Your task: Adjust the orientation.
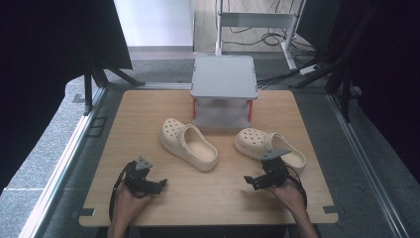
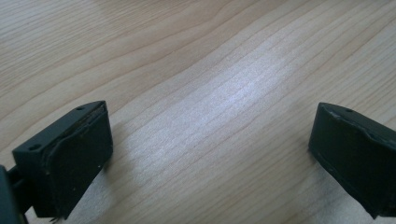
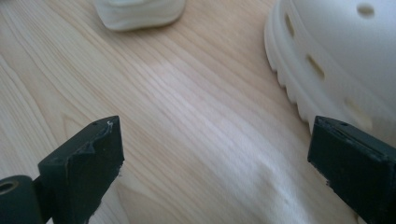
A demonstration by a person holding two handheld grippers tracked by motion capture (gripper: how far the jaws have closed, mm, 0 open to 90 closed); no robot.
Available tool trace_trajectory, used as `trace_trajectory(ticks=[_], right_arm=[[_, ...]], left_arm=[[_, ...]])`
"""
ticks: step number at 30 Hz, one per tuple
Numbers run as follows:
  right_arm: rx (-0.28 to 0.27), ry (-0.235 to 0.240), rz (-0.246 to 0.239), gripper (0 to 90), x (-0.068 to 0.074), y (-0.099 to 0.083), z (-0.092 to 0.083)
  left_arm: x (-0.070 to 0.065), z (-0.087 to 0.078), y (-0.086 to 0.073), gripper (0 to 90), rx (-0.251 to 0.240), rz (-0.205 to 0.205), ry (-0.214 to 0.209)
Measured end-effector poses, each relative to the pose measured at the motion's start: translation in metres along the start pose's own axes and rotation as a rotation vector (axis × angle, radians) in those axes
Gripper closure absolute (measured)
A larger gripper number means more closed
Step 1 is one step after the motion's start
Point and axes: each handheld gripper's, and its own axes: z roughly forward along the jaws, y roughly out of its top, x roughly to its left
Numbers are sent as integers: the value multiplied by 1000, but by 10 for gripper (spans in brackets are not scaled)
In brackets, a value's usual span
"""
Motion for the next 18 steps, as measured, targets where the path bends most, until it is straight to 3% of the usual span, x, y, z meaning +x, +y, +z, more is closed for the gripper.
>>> trace_trajectory(ticks=[5,10,17,18], right_arm=[[-36,81,61,92,2,21,3],[-25,70,1,106,4,48,5],[-21,58,-29,125,-1,84,12],[-36,43,-33,133,-3,96,17]], left_arm=[[1,-1,-1,0,0,1,1],[3,-3,-3,0,-1,-3,3],[6,-5,-6,0,-1,-6,5],[7,-6,-7,0,-1,-5,7]])
